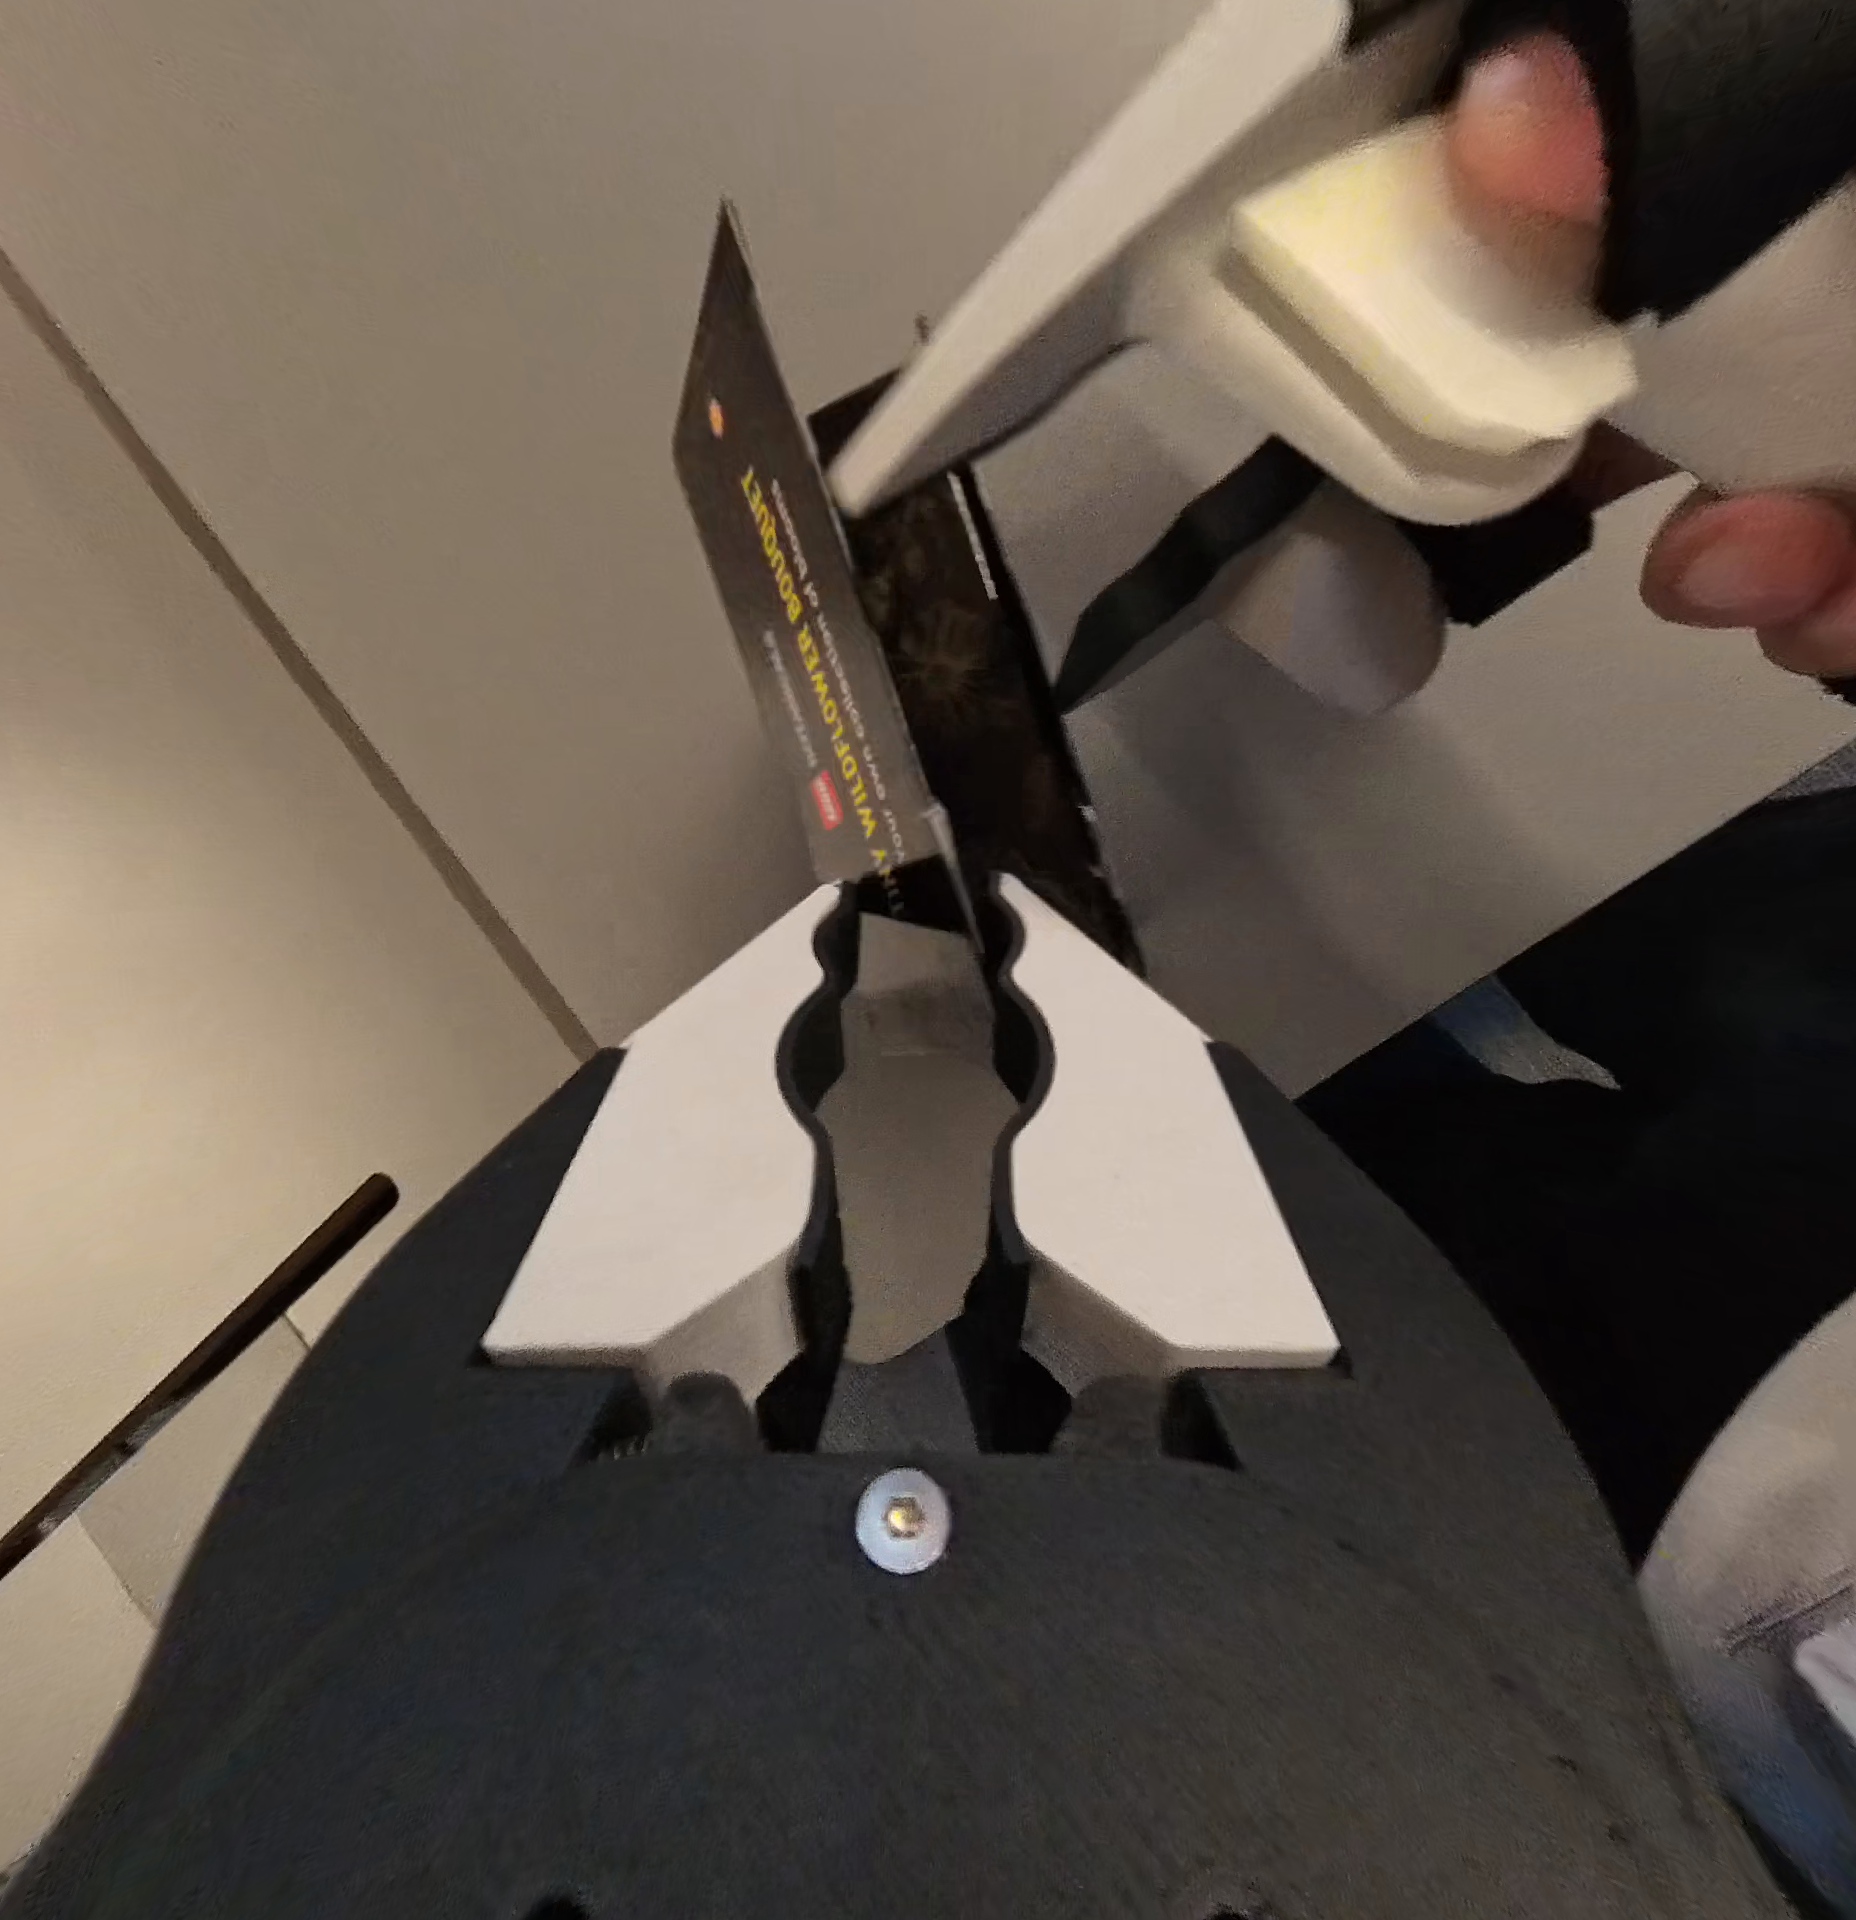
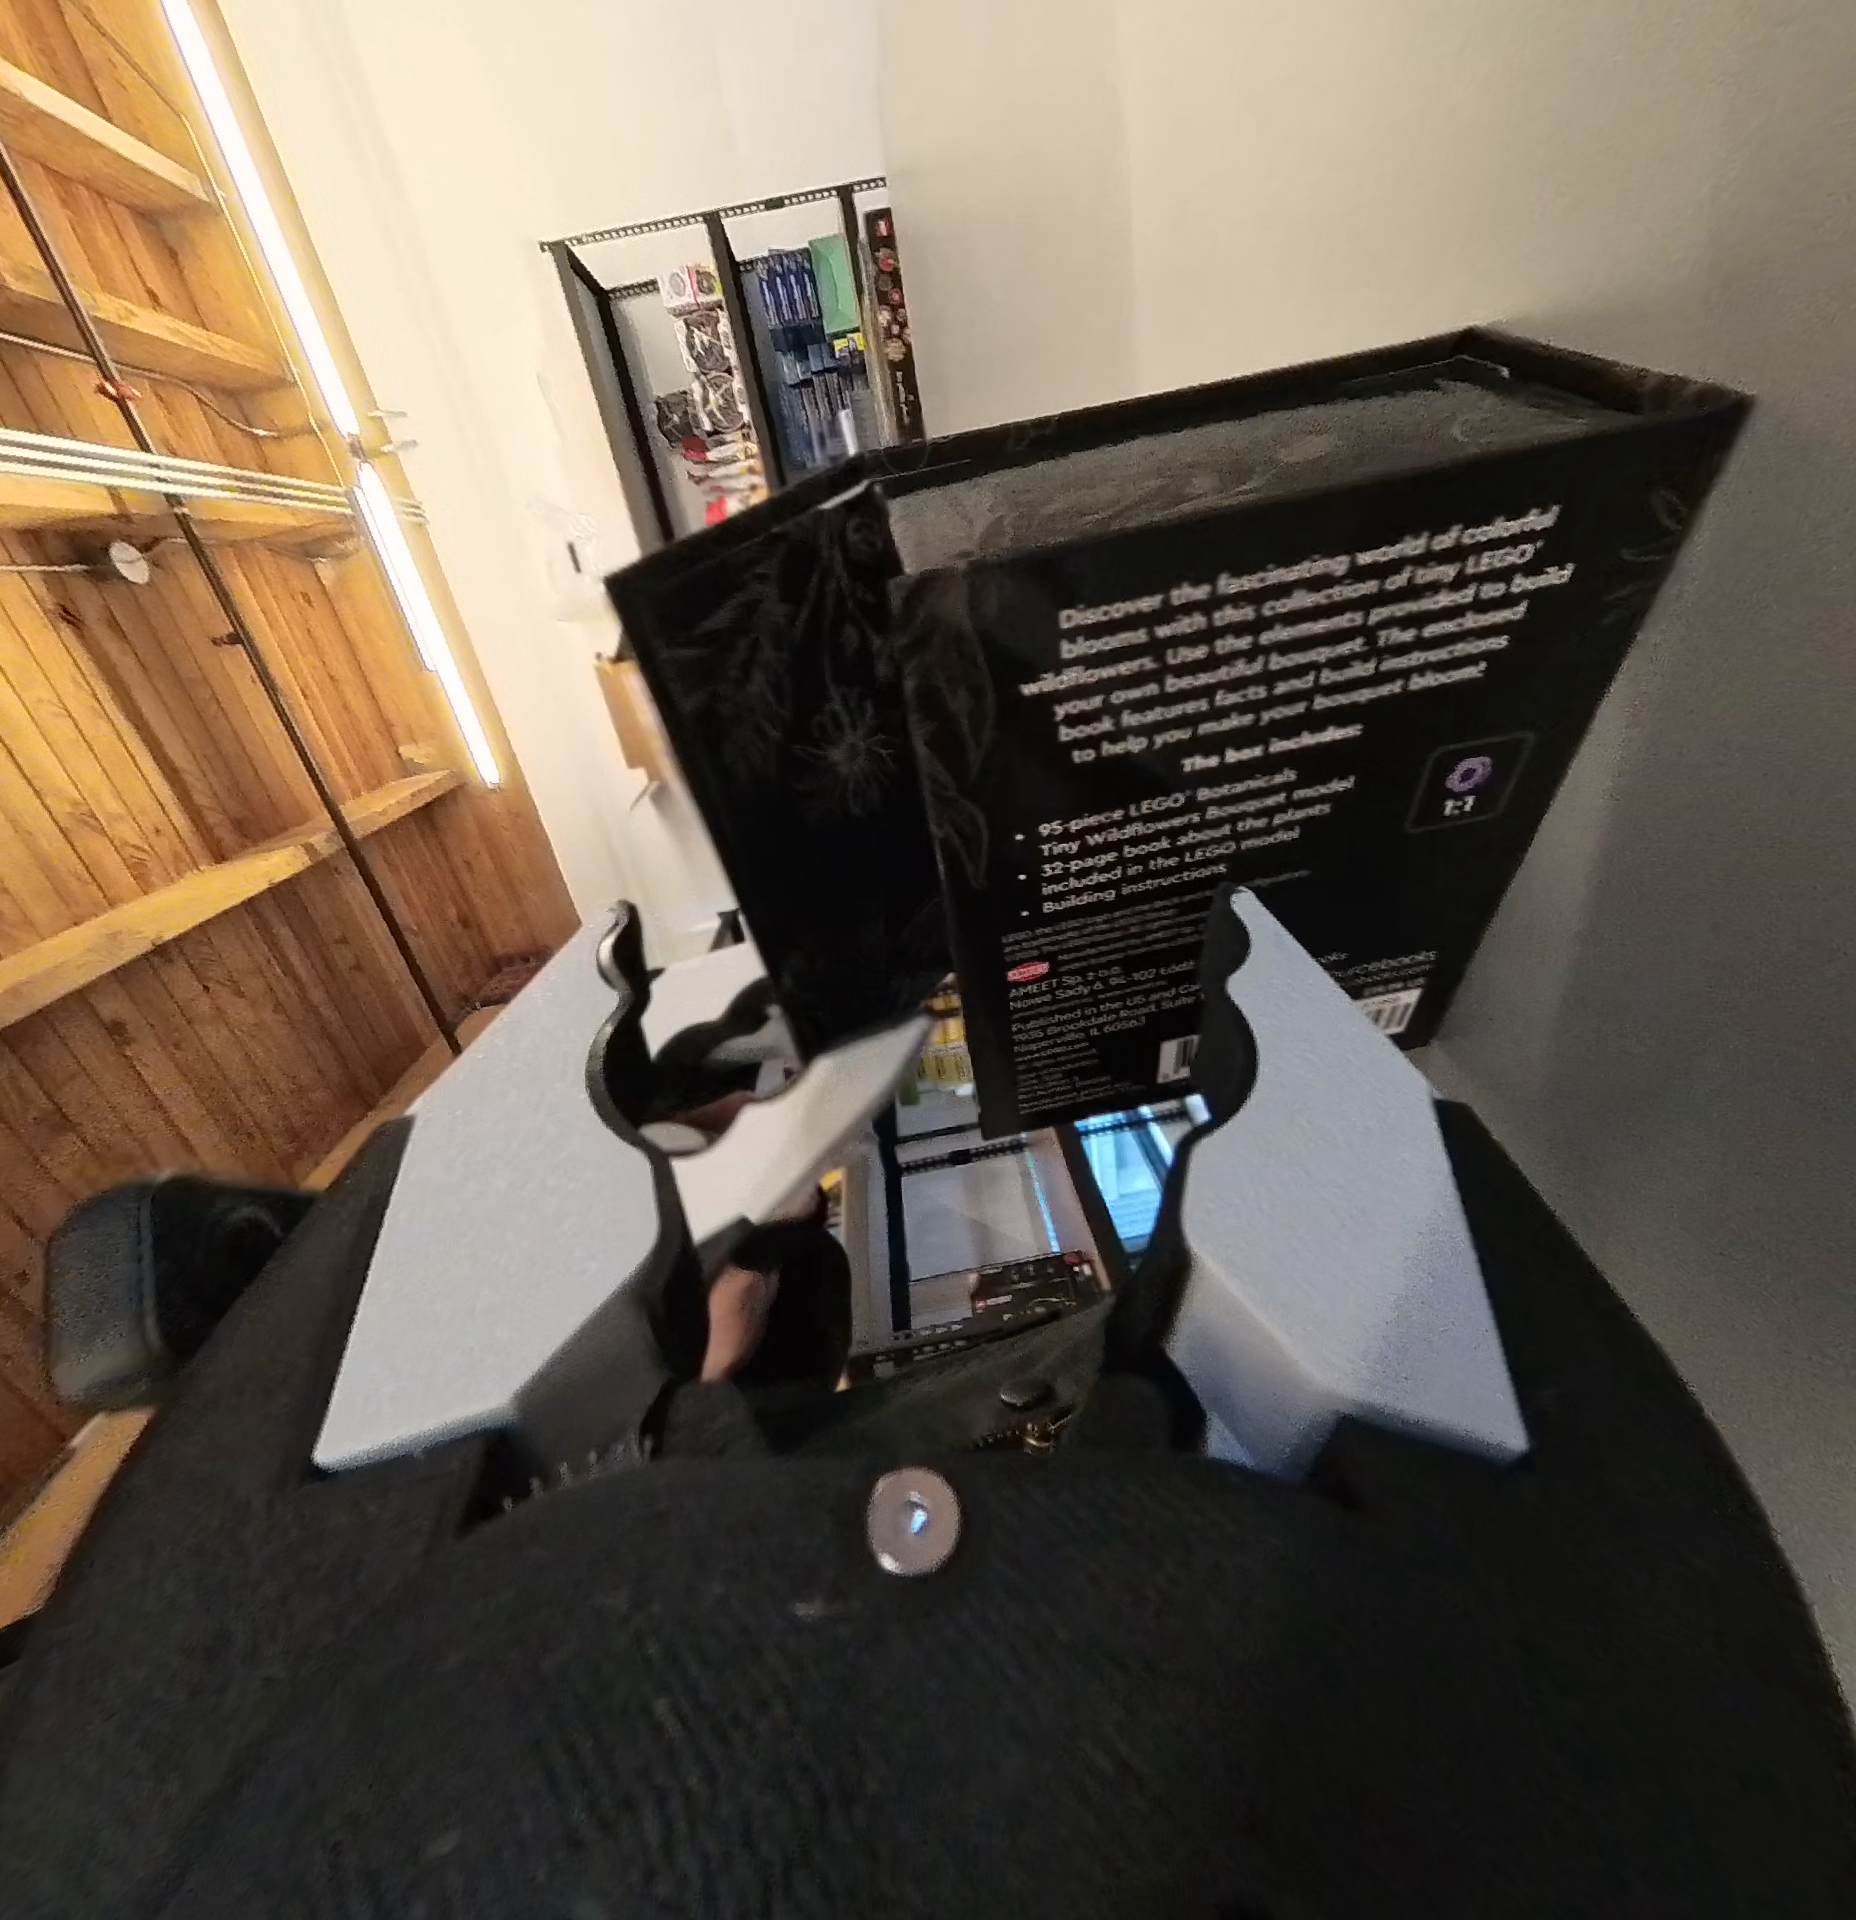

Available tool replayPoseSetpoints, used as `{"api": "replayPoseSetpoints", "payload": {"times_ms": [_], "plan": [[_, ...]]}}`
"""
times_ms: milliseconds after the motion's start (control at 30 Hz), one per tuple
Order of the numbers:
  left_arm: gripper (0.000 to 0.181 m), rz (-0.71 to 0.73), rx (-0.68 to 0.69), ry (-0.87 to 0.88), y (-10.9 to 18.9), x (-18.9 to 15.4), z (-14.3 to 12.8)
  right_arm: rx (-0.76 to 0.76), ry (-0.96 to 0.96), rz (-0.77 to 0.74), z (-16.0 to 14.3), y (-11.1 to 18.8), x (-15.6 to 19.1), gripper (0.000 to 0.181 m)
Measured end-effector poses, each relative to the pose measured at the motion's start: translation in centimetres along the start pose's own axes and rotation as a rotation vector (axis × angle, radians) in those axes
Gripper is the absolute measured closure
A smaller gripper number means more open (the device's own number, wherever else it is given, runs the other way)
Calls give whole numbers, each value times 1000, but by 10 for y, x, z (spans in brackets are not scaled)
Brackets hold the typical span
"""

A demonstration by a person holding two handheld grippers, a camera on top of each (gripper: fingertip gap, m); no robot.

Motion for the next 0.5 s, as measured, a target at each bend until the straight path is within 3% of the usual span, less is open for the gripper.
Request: {"api": "replayPoseSetpoints", "payload": {"times_ms": [100, 233, 333, 400, 500], "plan": [[149, 33, -12, -46, -4, -14, 1, 7, 10, -71, 1, -2, 6, 73], [146, -7, -57, 6, -6, -16, 3, -15, -36, -184, 5, 4, 2, 104], [143, -38, -85, 66, -7, -14, 0, -10, -41, -209, 6, 6, -1, 115], [149, -152, -107, 147, -5, -13, -3, -17, -30, -238, 6, 8, -6, 130], [140, -335, -209, 340, 8, -7, -7, -28, -95, -186, 4, 7, -11, 128]]}}
Point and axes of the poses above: each gripper's, where its closed fingertips meet, y back along the fingers, z out of its top, x = y × z across the jaws, the point moved 10 cm from there along y, back along the fingers
